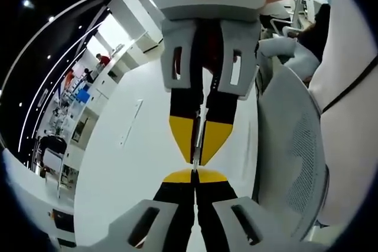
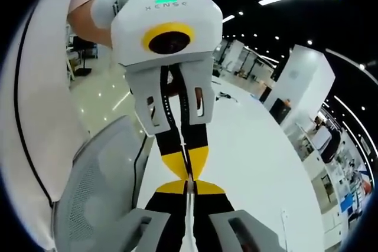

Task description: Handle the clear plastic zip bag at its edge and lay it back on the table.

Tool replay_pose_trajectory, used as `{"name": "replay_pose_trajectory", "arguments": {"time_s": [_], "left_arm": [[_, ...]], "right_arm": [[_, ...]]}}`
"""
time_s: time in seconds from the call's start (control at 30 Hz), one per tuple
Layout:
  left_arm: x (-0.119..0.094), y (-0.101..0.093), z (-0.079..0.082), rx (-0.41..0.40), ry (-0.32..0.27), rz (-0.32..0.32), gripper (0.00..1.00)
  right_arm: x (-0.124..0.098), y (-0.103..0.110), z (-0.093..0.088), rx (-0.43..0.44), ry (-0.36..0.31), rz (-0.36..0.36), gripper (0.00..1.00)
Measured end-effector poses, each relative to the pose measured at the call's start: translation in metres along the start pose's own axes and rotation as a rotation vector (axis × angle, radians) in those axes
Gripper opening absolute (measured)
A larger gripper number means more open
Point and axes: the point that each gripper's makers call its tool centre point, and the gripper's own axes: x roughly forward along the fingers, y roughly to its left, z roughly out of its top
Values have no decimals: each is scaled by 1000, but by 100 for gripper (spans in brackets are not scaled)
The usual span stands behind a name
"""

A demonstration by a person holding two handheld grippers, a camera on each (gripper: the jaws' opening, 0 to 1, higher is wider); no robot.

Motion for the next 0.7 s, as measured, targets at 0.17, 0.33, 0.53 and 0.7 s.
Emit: {"name": "replay_pose_trajectory", "arguments": {"time_s": [0.17,0.33,0.53,0.7], "left_arm": [[-1,1,0,-11,-11,2,0],[0,0,0,-13,-14,-2,0],[0,0,0,-15,-18,-1,0],[0,0,0,-17,-20,-6,0]], "right_arm": [[0,-1,1,-1,10,-8,0],[0,0,0,4,18,-4,0],[0,-1,-1,8,27,-10,0],[0,-1,-2,11,31,-8,0]]}}
